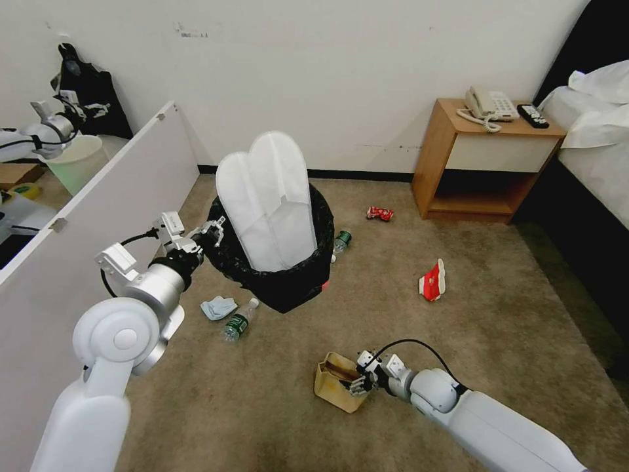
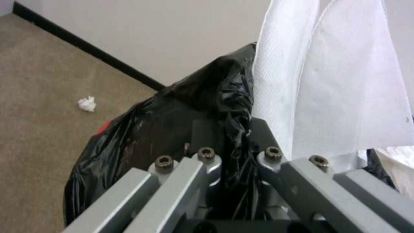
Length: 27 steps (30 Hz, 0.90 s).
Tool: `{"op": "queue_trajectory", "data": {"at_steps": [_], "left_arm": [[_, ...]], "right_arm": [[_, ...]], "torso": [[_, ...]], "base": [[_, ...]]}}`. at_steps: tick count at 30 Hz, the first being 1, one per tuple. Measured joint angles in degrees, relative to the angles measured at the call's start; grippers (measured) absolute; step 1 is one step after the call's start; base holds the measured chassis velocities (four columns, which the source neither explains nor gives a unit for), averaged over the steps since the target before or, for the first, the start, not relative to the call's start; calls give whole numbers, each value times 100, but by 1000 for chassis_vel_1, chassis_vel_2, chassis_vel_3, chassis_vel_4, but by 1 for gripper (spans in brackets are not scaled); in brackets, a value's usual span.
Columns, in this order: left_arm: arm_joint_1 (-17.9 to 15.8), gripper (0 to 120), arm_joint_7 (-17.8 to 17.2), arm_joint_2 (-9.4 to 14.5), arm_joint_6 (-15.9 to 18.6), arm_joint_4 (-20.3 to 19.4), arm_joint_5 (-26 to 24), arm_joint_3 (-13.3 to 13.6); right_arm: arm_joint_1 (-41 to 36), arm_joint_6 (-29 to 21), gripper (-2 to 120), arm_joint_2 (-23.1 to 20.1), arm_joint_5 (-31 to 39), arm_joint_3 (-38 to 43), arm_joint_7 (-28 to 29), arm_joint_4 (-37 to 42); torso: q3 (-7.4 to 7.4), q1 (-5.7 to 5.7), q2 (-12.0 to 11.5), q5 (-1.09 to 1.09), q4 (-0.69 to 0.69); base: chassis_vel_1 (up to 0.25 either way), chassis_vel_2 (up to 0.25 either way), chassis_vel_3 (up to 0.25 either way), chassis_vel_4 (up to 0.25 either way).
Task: Pick up the trash bin, then pick up the garbage from the floor and place it into the trash bin.
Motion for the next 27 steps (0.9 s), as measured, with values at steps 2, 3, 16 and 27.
{"op": "queue_trajectory", "data": {"at_steps": [2,3,16,27], "left_arm": [[0,4,9,-9,-7,15,9,12],[-2,4,10,-12,-8,24,12,17],[-72,4,13,-19,-11,98,25,86],[-86,4,13,-13,-13,119,32,116]], "right_arm": [[25,13,100,26,-2,-17,-29,-71],[31,19,96,37,-6,-18,-30,-108],[81,221,56,75,40,2,-196,-346],[106,307,13,84,17,38,-223,-357]], "torso": [[0,0,0,0,0],[0,0,0,0,0],[0,0,0,0,0],[0,0,0,0,0]], "base": [[0,0,0,0],[0,0,0,0],[0,0,0,0],[0,0,0,0]]}}
